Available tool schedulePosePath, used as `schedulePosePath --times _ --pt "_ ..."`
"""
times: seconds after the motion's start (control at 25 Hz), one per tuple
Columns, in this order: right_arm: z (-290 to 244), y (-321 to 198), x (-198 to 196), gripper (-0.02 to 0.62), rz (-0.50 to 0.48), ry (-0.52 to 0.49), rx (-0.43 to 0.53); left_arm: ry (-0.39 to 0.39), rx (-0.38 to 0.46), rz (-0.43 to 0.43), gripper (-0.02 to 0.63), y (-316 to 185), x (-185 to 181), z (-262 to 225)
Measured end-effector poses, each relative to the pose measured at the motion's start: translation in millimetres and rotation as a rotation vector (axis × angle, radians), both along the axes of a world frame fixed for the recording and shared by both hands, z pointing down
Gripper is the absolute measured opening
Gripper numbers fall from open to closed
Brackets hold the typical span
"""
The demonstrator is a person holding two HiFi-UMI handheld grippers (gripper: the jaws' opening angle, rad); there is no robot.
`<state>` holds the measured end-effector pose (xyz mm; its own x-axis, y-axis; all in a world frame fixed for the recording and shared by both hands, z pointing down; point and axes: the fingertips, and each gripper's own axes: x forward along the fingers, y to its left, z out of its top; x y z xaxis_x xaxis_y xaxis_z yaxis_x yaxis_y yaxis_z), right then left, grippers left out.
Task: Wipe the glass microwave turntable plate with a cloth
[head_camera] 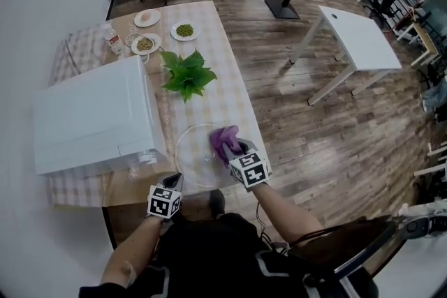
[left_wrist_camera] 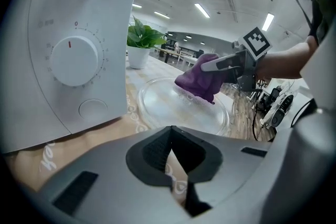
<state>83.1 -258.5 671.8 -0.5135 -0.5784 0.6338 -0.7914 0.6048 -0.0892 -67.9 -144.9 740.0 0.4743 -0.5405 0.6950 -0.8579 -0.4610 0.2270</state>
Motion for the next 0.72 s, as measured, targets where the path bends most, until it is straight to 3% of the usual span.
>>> schedulePosePath --times 0.4,0.72 --pt "-21.5 36.6 -115.2 0.071 -0.247 -0.119 -0.017 0.007 0.02 -0.055 0.008 1.2 -19.9 -8.8" --pt "12.7 51.0 -149.3 0.071 -0.357 -0.059 -0.072 0.04 0.006 -0.132 0.008 1.3 -31.3 -17.2"
